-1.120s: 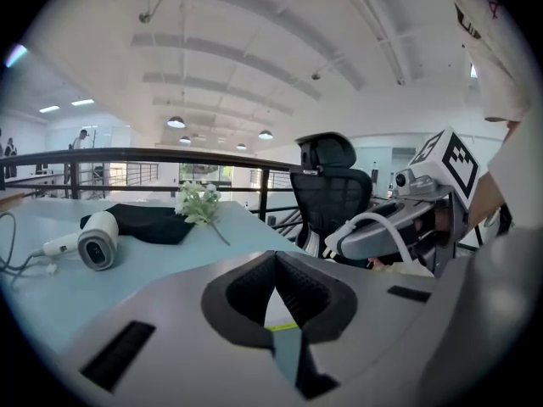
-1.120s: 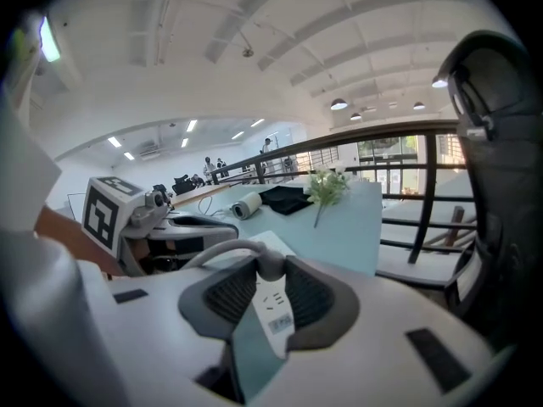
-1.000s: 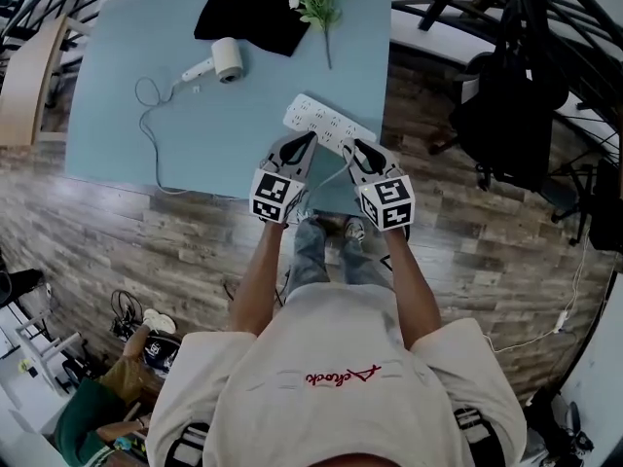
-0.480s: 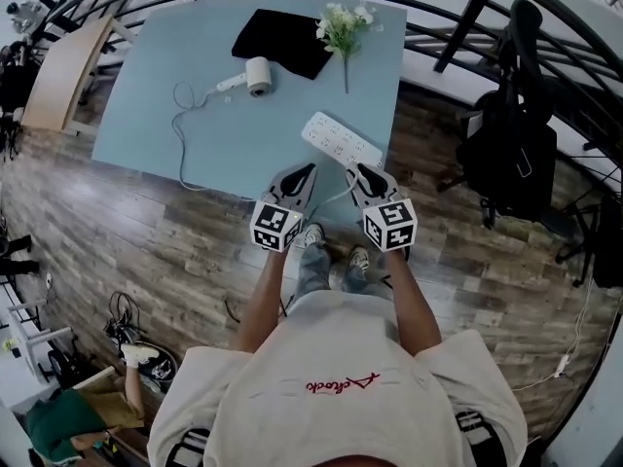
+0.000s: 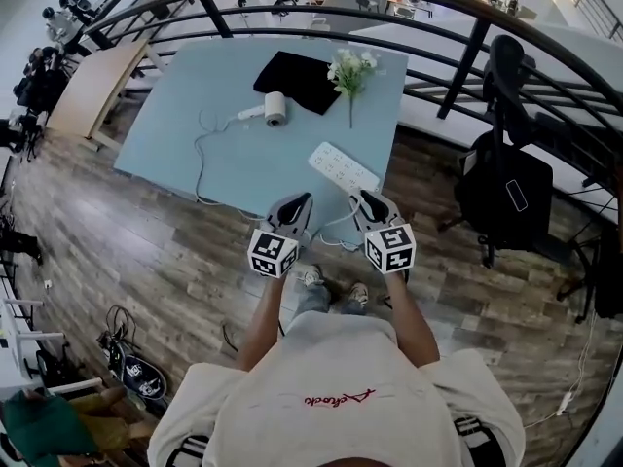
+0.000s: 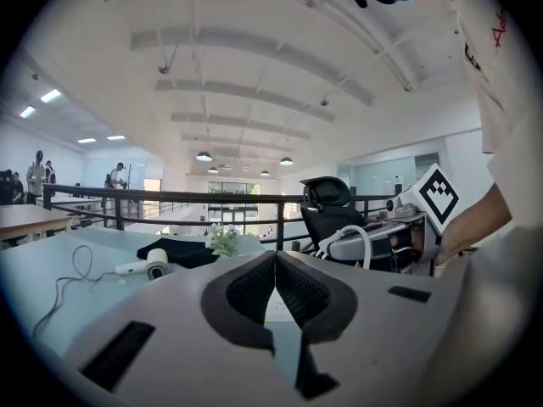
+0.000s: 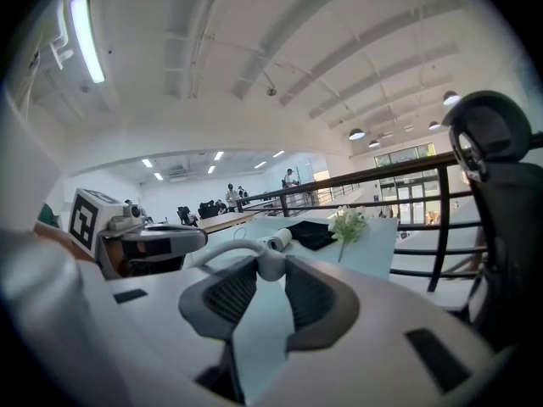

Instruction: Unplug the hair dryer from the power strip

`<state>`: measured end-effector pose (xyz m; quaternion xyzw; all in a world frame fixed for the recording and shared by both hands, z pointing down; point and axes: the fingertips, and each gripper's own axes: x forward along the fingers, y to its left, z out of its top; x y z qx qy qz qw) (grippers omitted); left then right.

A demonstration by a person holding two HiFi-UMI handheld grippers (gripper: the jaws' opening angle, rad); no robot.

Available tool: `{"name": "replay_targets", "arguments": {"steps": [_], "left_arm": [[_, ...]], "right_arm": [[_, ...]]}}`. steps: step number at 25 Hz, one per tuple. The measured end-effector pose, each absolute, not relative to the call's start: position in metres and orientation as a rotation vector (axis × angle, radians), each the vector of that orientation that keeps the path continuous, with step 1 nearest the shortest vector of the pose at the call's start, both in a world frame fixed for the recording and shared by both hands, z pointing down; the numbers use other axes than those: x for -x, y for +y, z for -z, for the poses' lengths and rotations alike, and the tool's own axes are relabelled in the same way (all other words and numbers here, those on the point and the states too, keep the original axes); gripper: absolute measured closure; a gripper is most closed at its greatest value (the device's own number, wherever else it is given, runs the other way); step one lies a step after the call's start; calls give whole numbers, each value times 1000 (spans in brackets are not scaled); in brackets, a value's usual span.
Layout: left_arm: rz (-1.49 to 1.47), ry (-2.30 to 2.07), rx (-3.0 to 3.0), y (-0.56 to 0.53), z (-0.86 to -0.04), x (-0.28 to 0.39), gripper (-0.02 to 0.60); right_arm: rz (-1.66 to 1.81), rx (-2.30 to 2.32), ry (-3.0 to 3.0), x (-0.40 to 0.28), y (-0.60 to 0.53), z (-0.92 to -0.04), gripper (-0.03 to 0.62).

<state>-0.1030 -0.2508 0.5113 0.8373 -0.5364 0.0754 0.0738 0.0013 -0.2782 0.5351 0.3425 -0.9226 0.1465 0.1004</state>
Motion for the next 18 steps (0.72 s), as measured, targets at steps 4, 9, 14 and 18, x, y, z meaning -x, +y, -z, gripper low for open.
{"name": "replay_targets", "arguments": {"steps": [4,9,14,18], "left_arm": [[-212,-1604,-2513,-234,-506,100,572],[-172,-1589,-2544,-219,-496,98,572],[-138,-1589,-2542,-185,-495,114,572],[-124,-1584,-2543,-157,-491,132,572]], "right_arm": [[-417,-1020,-2731,-5,-262,-528,480],[-391,-1044,-2728,-5,-245,-519,480],[-392,-1080,-2719,0,-215,-515,480],[-402,-1110,-2709,10,-189,-512,480]]}}
